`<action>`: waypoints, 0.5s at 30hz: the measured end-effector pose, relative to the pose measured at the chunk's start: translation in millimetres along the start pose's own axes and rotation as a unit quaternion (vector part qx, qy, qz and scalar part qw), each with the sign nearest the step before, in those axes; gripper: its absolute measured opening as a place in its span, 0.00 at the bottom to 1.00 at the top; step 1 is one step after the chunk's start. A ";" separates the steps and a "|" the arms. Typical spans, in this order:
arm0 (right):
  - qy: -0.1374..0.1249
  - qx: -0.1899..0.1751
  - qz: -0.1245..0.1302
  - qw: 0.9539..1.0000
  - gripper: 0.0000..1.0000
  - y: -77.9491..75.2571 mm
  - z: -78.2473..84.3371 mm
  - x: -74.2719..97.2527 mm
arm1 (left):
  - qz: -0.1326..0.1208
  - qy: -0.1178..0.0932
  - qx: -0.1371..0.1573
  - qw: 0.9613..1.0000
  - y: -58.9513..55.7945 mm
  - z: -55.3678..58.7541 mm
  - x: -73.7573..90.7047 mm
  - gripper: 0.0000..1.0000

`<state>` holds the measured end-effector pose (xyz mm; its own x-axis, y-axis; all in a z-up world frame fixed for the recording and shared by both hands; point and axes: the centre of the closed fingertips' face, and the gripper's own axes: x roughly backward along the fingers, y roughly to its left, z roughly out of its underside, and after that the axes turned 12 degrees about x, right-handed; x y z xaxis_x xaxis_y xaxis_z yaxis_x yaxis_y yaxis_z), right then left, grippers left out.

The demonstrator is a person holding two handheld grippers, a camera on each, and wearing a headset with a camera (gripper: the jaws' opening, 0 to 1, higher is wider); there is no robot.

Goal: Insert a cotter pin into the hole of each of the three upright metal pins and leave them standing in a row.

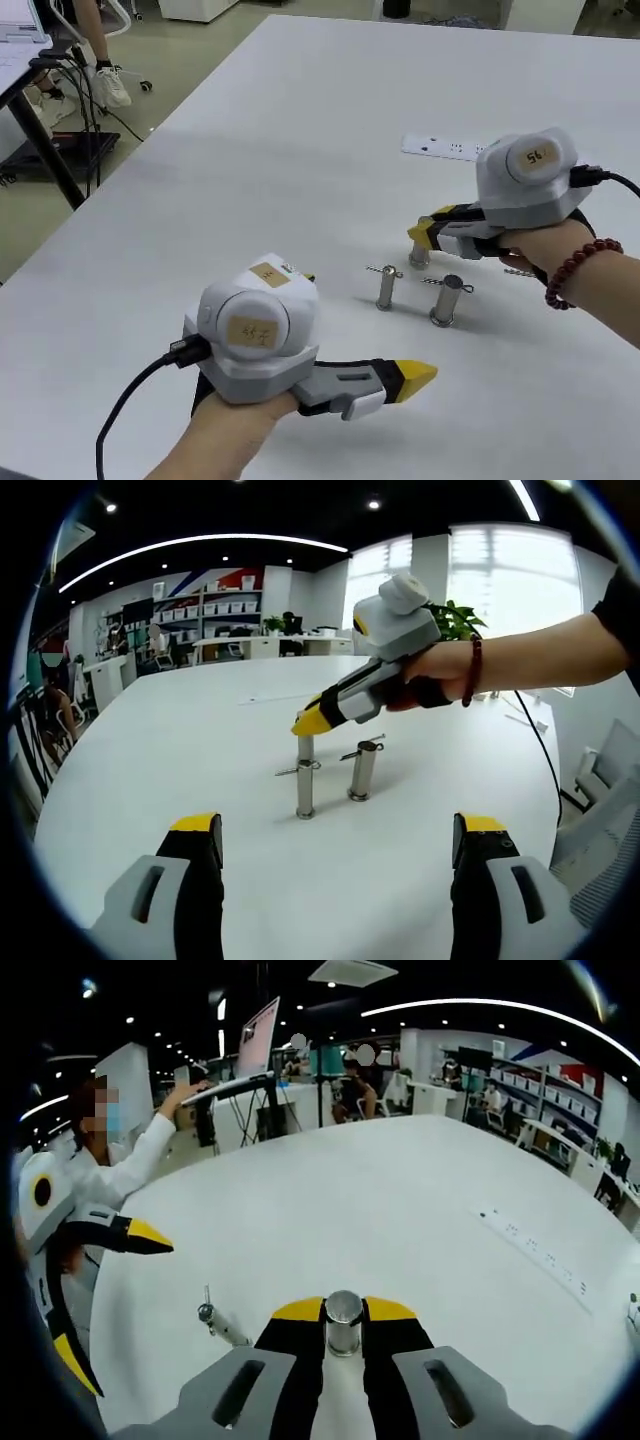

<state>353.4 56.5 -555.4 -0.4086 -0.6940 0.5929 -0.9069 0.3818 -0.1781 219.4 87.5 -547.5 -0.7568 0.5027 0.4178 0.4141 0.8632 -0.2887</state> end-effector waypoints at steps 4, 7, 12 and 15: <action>0.009 -0.009 0.011 1.000 0.08 -8.1 10.9 7.8 | 0.003 -0.002 -0.001 1.000 0.1 -1.4 0.2 0.96; 0.013 -0.014 0.016 1.000 0.08 -10.3 18.4 16.1 | 0.004 -0.006 0.001 1.000 1.1 -3.8 1.6 0.97; 0.020 -0.020 0.023 0.999 0.08 -13.1 30.4 27.8 | 0.005 -0.009 0.003 1.000 2.6 -6.0 2.8 0.98; 0.020 -0.025 0.027 0.999 0.08 -12.5 33.9 34.9 | 0.005 -0.005 0.007 1.000 2.3 -5.3 3.7 0.99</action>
<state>347.1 6.8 -559.1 -0.4516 -0.6462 0.6152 -0.8767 0.4493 -0.1717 220.2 91.5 -542.1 -0.7575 0.5115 0.4056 0.4153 0.8570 -0.3050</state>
